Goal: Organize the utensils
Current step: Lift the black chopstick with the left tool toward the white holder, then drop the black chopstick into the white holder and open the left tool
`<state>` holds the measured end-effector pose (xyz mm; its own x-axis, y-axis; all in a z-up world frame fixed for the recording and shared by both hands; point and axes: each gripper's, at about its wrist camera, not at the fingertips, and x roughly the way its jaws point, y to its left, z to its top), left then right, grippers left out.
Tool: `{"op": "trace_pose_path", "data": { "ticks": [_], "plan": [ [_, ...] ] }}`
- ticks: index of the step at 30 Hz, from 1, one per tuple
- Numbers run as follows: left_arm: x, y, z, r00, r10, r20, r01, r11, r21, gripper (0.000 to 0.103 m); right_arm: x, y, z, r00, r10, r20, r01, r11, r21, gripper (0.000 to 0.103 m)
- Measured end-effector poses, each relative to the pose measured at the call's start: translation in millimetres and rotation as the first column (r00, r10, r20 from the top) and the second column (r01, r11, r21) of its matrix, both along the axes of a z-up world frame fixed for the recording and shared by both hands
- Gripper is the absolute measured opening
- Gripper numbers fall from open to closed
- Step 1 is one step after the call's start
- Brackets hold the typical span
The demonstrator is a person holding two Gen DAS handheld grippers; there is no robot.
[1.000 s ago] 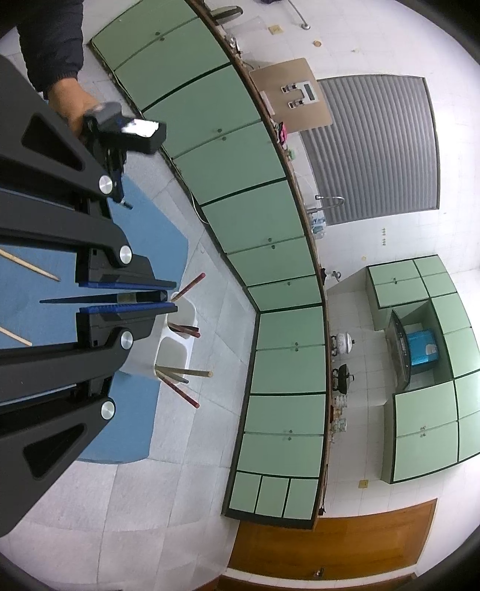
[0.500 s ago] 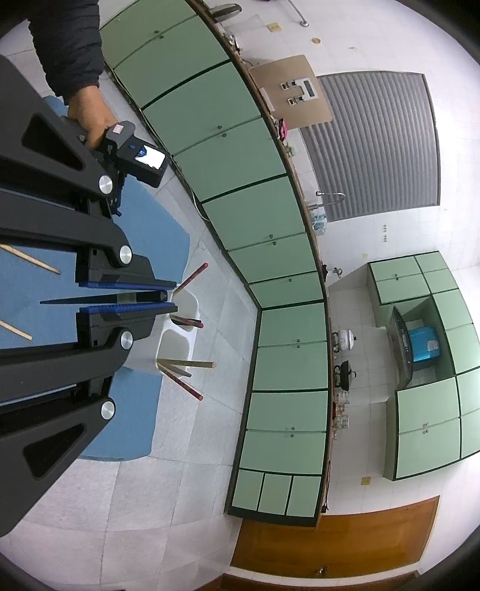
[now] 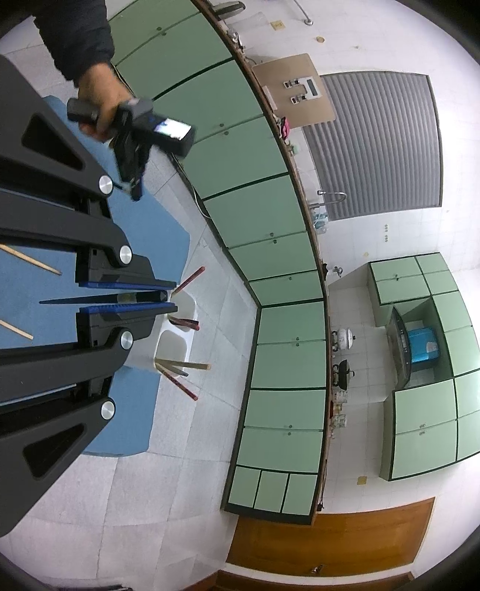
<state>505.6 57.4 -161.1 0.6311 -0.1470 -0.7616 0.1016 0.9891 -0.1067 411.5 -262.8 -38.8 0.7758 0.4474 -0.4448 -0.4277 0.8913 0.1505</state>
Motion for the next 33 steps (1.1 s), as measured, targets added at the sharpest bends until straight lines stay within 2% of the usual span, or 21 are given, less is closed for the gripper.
{"op": "trace_pose_path", "data": {
  "ticks": [5,7,14,20,25,29,33],
  "plan": [
    [-16.7,-9.6,66.0,0.989,-0.021,0.148,0.023,1.0,-0.014,0.006,1.1,9.8,17.2,1.0,0.005,0.012,-0.005,1.0,-0.009,0.006],
    [-12.5,-9.1,85.6,0.983,-0.023,0.18,0.027,0.999,-0.02,0.006,2.3,11.8,23.3,1.0,0.007,0.016,-0.007,1.0,-0.014,0.006],
    [8.9,-26.1,130.8,0.972,-0.025,0.234,0.04,0.998,-0.056,0.006,27.4,24.1,49.0,1.0,0.009,0.003,-0.008,0.999,-0.049,0.006],
    [43.6,-52.9,176.7,0.96,-0.048,0.277,0.057,0.998,-0.025,0.006,62.0,27.1,70.6,1.0,-0.021,-0.013,0.02,0.997,-0.07,0.006],
    [75.5,-70.1,209.6,0.954,-0.05,0.294,0.059,0.998,-0.023,0.006,85.4,25.4,93.4,0.999,-0.052,0.015,0.053,0.994,-0.1,0.006],
    [90.8,-86.1,227.7,0.943,-0.065,0.327,0.072,0.997,-0.01,0.006,102.6,27.5,115.1,0.995,-0.075,0.061,0.083,0.988,-0.134,0.006],
    [99.5,-101.7,231.6,0.935,-0.085,0.344,0.095,0.995,-0.012,0.006,119.4,30.6,121.4,0.992,-0.091,0.084,0.102,0.985,-0.142,0.006]
  ]
}}
